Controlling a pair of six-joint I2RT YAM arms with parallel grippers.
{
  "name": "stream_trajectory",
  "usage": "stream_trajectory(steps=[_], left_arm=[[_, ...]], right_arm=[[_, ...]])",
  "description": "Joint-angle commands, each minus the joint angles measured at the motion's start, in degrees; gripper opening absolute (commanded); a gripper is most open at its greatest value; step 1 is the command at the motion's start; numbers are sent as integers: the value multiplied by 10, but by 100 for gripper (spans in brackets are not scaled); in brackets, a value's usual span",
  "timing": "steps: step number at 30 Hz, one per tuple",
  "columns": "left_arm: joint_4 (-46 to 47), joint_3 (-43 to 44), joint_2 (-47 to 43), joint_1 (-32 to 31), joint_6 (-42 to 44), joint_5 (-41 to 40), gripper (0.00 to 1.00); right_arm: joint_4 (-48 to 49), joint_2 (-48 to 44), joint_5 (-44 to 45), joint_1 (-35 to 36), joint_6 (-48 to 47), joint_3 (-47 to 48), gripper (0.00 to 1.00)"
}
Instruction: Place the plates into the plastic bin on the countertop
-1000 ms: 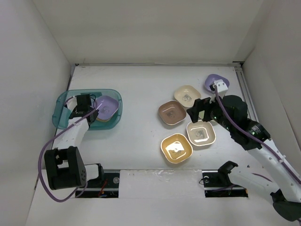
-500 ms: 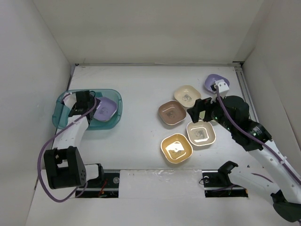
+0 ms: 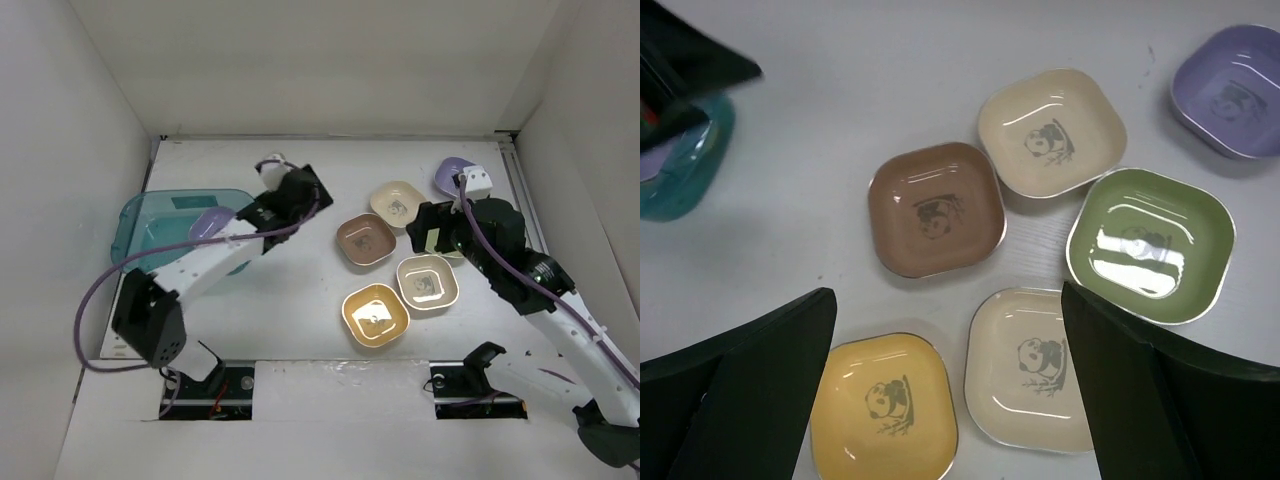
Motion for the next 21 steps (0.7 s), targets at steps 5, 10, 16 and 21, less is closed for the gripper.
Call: stream_trajectory(steps=[5,10,16,21], left_arm=[[-10,45,177,-65,-46,-1,100],[10,86,256,-72,-46,13,100],[-8,111,310,-72,-58,13,70],[-69,93,288,-57,-90,-43,15]], right_arm=[[-24,-3,69,-11,26,41,100],[-24,-3,61,-17,26,47,100],[-4,-3,32,-22,26,37,100],[1,-3,27,-22,21,32,100]])
